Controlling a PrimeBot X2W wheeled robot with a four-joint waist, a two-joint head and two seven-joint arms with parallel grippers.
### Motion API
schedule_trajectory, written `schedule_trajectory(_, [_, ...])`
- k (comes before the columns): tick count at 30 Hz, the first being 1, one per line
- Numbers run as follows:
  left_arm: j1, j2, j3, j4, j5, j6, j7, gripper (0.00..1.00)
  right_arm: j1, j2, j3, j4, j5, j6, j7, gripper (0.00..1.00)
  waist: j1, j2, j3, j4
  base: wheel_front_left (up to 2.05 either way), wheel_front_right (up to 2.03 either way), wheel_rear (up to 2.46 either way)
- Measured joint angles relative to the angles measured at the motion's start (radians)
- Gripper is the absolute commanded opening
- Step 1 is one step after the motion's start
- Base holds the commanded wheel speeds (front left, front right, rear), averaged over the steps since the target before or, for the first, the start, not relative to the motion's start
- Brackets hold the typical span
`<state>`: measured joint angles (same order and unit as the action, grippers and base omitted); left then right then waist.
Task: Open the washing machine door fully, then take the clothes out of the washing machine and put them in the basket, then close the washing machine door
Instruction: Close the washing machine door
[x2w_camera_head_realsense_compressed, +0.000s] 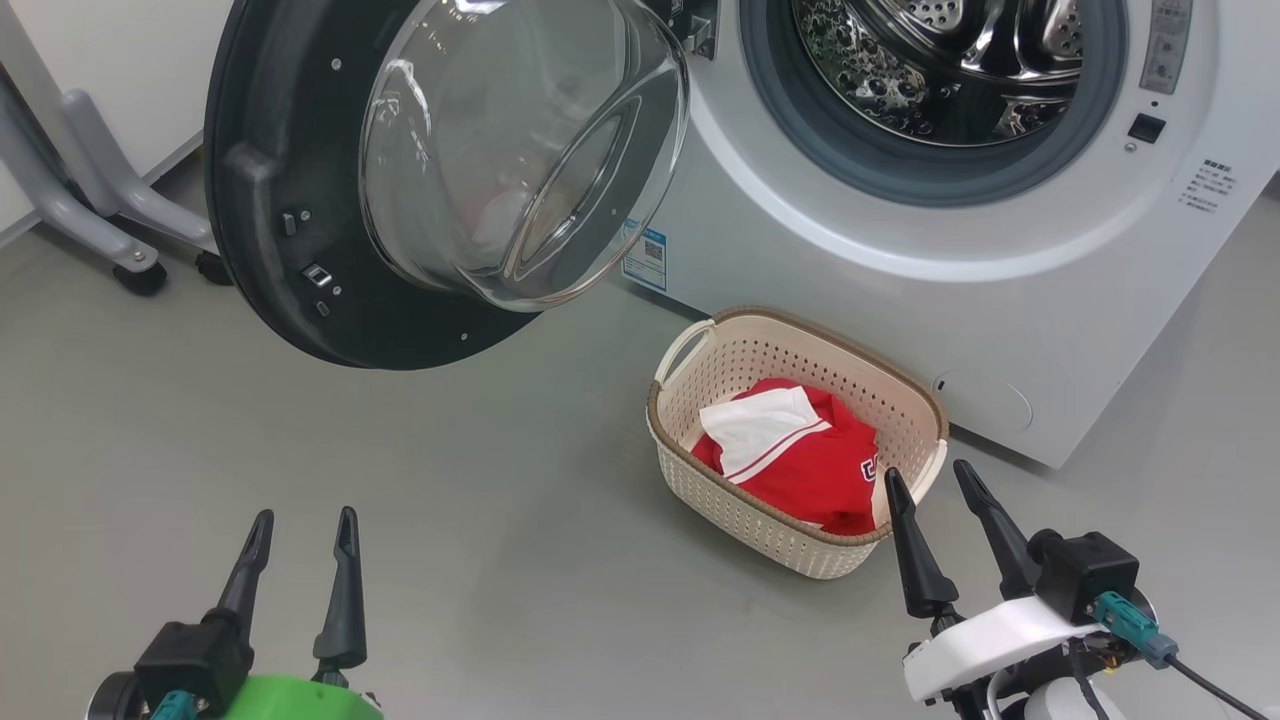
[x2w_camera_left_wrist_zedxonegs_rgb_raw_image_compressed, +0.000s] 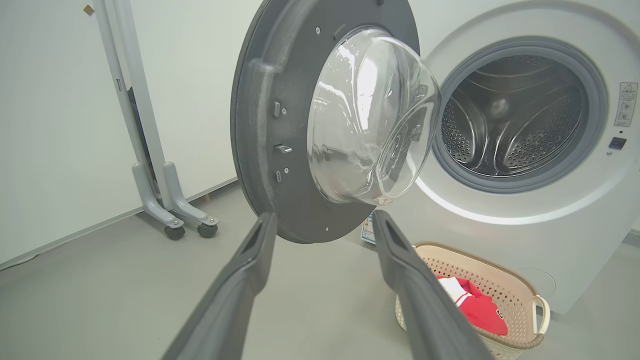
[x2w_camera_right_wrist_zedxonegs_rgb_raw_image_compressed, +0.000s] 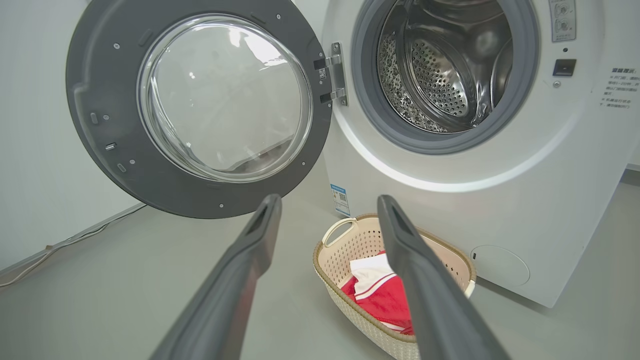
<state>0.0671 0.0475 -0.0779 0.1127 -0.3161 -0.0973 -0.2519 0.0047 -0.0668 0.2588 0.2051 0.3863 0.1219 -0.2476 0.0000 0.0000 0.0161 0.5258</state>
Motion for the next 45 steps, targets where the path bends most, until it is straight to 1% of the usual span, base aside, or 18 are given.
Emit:
schedule_trajectory(18, [0.0, 0.0, 0.0, 0.0, 0.0, 0.0, 0.0, 1.0, -0.002, -0.001, -0.002, 0.0, 0.0, 0.0, 0.0, 1.0, 0.0, 0.0, 0.013, 0.002, 0.0, 0.0, 0.0])
schedule_trajectory(19, [0.0, 0.0, -0.001, 0.0, 0.0, 0.0, 0.0, 0.9, -0.002, -0.001, -0.003, 0.0, 0.0, 0.0, 0.0, 1.0, 0.0, 0.0, 0.014, 0.002, 0.0, 0.0, 0.0])
schedule_trajectory(20, [0.0, 0.0, -0.002, -0.001, -0.001, 0.0, 0.0, 0.17, -0.002, -0.001, -0.004, -0.001, 0.0, 0.0, 0.0, 1.0, 0.0, 0.0, 0.015, 0.002, 0.0, 0.0, 0.0])
schedule_trajectory(21, [0.0, 0.0, -0.002, -0.003, -0.003, 0.0, 0.0, 0.0, -0.002, -0.001, -0.004, -0.002, 0.0, 0.0, 0.0, 1.0, 0.0, 0.0, 0.015, 0.002, 0.0, 0.0, 0.0])
schedule_trajectory(25, [0.0, -0.001, 0.007, -0.016, -0.008, -0.001, 0.0, 0.0, -0.002, -0.001, -0.003, -0.012, 0.0, 0.0, 0.0, 1.0, 0.0, 0.0, 0.023, -0.001, 0.0, 0.0, 0.0])
schedule_trajectory(32, [-0.029, 0.006, 0.06, -0.106, -0.029, -0.005, 0.0, 0.0, -0.007, -0.013, 0.013, -0.028, -0.008, 0.0, 0.0, 1.0, 0.0, 0.0, 0.065, -0.022, 0.0, 0.0, 0.0])
schedule_trajectory(37, [-0.1, 0.067, 0.137, -0.165, -0.042, -0.005, 0.0, 0.0, -0.04, -0.03, 0.019, -0.048, -0.019, 0.0, 0.0, 1.0, 0.0, 0.0, 0.109, -0.045, 0.0, 0.0, 0.0])
schedule_trajectory(42, [-0.196, 0.125, 0.234, -0.221, -0.118, -0.006, 0.004, 0.0, -0.063, -0.056, 0.03, -0.065, -0.026, 0.0, 0.004, 1.0, 0.0, 0.0, 0.156, -0.076, 0.0, 0.0, 0.0])
schedule_trajectory(45, [-0.271, 0.174, 0.305, -0.234, -0.168, -0.009, 0.029, 0.0, -0.075, -0.07, 0.033, -0.07, -0.028, 0.0, 0.005, 1.0, 0.0, 0.0, 0.182, -0.099, 0.0, 0.0, 0.0])
